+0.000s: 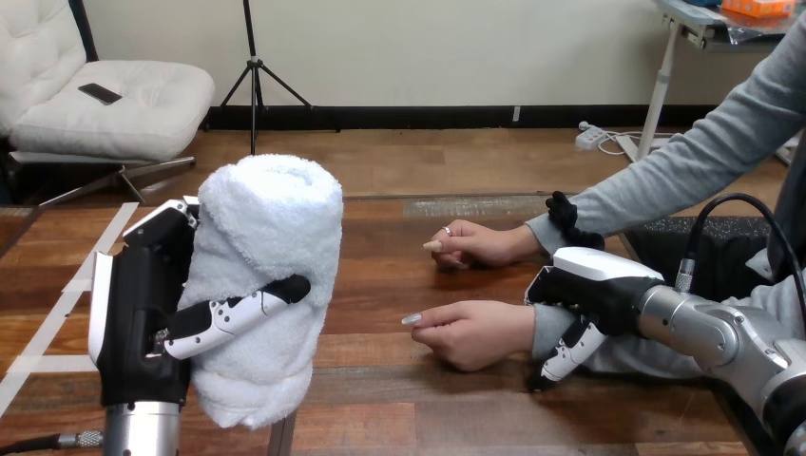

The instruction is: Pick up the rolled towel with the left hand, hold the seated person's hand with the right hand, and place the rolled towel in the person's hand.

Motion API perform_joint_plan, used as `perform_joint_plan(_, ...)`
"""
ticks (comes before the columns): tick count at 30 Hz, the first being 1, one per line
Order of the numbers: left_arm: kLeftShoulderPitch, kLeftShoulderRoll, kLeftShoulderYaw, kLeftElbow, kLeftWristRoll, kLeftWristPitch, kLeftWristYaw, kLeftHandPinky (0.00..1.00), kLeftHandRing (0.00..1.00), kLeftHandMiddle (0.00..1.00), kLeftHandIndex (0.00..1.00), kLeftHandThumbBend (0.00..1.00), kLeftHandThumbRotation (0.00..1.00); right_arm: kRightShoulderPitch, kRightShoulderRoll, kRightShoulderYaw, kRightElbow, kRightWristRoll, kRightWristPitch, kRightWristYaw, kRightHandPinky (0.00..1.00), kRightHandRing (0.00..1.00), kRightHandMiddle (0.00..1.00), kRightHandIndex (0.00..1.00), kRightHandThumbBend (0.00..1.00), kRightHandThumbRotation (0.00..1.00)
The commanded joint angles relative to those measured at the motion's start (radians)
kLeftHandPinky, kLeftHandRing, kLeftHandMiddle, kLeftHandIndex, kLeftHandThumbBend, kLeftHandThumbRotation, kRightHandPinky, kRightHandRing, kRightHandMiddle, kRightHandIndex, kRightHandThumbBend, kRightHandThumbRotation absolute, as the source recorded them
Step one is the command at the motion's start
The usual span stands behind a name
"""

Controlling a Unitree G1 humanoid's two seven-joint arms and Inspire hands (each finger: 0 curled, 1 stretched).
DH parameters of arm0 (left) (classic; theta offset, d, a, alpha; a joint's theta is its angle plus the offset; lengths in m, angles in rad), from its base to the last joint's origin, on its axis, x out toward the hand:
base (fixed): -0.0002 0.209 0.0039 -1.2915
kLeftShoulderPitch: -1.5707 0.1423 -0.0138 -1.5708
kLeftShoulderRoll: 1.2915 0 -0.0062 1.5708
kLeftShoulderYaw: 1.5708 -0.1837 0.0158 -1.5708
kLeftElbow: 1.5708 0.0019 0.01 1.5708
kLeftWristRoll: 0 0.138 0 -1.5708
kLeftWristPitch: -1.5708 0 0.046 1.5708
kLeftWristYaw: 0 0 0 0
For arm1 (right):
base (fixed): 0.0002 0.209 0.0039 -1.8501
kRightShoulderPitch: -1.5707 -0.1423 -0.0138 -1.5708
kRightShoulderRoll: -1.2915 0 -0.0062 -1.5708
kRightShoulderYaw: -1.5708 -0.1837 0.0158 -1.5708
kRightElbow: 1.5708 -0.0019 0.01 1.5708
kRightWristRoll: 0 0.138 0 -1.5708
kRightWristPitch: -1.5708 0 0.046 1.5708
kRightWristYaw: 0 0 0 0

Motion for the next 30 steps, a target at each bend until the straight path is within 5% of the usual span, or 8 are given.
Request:
perform_joint_plan(1,-0.083,0.011,-0.001,-0.012,-0.013,-0.031,-0.005,0.28,0.32,0.39,0.43,0.57,0.00,-0.058,-0.030,-0.002,-0.002,0.001,-0.019,-0.033,0.30,0.33,0.37,0.35,0.74,0.26)
perform_joint_plan(30,-0.078,0.005,-0.003,-0.031,-0.009,-0.017,-0.004,0.27,0.32,0.38,0.42,0.57,0.00,-0.052,-0.039,-0.009,0.007,0.004,-0.082,-0.097,0.24,0.26,0.31,0.30,0.59,0.57)
